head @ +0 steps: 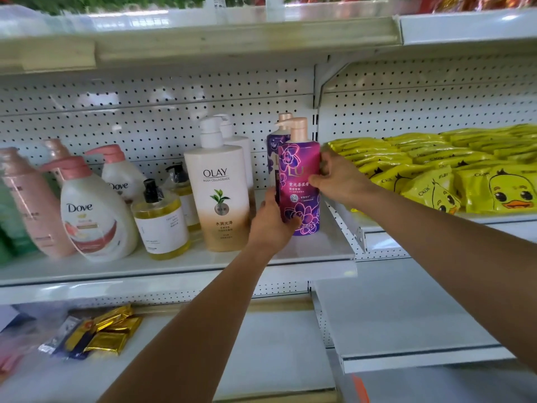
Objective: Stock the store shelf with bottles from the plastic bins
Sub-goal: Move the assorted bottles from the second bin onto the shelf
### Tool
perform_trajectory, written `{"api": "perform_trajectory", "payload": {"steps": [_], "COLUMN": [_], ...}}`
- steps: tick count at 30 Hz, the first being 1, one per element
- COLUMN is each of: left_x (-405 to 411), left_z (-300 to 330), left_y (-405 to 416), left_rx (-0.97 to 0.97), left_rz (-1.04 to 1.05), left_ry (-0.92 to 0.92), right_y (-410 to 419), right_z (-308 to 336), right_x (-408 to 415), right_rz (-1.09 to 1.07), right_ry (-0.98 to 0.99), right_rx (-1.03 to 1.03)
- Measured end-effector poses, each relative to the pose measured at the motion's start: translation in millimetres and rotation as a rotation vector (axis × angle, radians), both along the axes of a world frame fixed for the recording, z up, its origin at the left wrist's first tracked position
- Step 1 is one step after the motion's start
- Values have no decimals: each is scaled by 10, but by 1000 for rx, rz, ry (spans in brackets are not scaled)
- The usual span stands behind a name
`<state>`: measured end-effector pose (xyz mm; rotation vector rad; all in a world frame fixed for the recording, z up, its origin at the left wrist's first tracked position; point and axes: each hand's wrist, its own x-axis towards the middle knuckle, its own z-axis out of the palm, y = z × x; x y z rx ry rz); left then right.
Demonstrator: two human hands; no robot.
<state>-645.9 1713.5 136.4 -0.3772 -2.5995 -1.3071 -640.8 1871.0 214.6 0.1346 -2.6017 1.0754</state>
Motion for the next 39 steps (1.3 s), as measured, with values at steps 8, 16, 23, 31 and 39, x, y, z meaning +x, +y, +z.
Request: {"api": "perform_trajectory", "payload": {"steps": [8, 16, 23, 31, 39], "left_x": [593, 1169, 1530, 1942, 2274], "left_z": [-88, -451, -1073, -2135, -3507], "left_y": [-447, -1145, -1817, -2558, -2939], "left_rx": [-145, -240, -290, -304, -287], "left_rz": [-47, 22, 44, 65, 127], "left_ry": [209, 91, -106, -418, -738], "right_y": [-237, -792, -1390, -2065, -2557], "right_z": [-370, -936, -1615, -2637, -4069], "right_x": [684, 1327, 1722, 2010, 2236], "right_rz": [-157, -94, -6, 186, 363], "right_ry": [87, 96, -37, -322, -642], "right_rx": [425, 551, 553, 494, 469]}}
